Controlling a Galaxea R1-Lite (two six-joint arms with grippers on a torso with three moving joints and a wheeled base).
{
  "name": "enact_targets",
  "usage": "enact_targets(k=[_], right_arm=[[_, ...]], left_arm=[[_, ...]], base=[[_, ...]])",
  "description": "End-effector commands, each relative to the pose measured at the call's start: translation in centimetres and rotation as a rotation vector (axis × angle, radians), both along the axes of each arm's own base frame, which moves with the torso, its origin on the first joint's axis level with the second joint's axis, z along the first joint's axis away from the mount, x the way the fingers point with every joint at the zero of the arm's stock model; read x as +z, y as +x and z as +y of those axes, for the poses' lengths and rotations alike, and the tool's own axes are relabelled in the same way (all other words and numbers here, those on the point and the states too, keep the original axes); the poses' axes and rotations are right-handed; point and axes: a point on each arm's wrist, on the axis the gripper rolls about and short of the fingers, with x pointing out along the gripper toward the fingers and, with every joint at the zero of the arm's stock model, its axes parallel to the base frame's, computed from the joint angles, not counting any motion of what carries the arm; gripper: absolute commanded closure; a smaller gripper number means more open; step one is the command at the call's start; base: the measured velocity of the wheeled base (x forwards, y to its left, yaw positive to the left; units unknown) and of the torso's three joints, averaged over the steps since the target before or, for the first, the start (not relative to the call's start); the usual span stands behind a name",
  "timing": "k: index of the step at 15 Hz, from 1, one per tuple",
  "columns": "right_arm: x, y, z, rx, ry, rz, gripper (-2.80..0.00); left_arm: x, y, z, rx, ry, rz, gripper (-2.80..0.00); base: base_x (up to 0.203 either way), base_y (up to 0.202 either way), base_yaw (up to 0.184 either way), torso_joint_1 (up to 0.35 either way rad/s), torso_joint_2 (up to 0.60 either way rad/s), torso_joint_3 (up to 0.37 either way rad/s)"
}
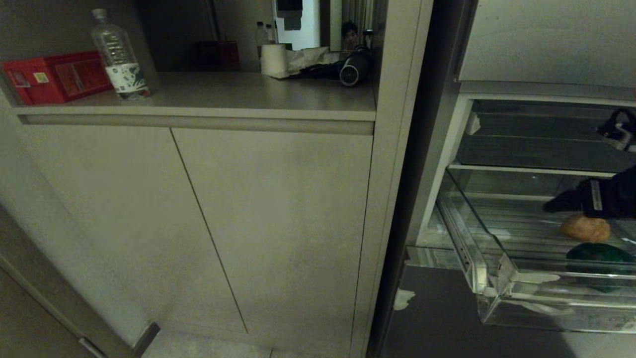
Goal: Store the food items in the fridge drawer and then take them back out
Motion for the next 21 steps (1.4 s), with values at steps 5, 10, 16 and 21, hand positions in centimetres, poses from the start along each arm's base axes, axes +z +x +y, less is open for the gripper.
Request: enact_targets(k=[5,10,16,21], right_arm=[[-2.5,4.6,-2.7,-0.087,0.01,0.145,-2.8],[-3.4,4.5,-5.5,-0.146,-0.003,0.185,-2.8],[-5.7,4.9,-7.3,-0.167,-0.003,0.27,-2.8],[-7.7,5.9,-7.7,-0.164,0.01,0.33,-2.8]], left_arm=[[0.0,0.0,0.0,0.0,0.0,0.0,0.0],[0.0,0.0,0.0,0.0,0.0,0.0,0.0],[0.0,0.0,0.0,0.0,0.0,0.0,0.0],[0.0,0.0,0.0,0.0,0.0,0.0,0.0]], base=[[0.0,0.0,0.0,0.0,0.0,0.0],[0.0,0.0,0.0,0.0,0.0,0.0],[0.0,0.0,0.0,0.0,0.0,0.0],[0.0,0.0,0.0,0.0,0.0,0.0]])
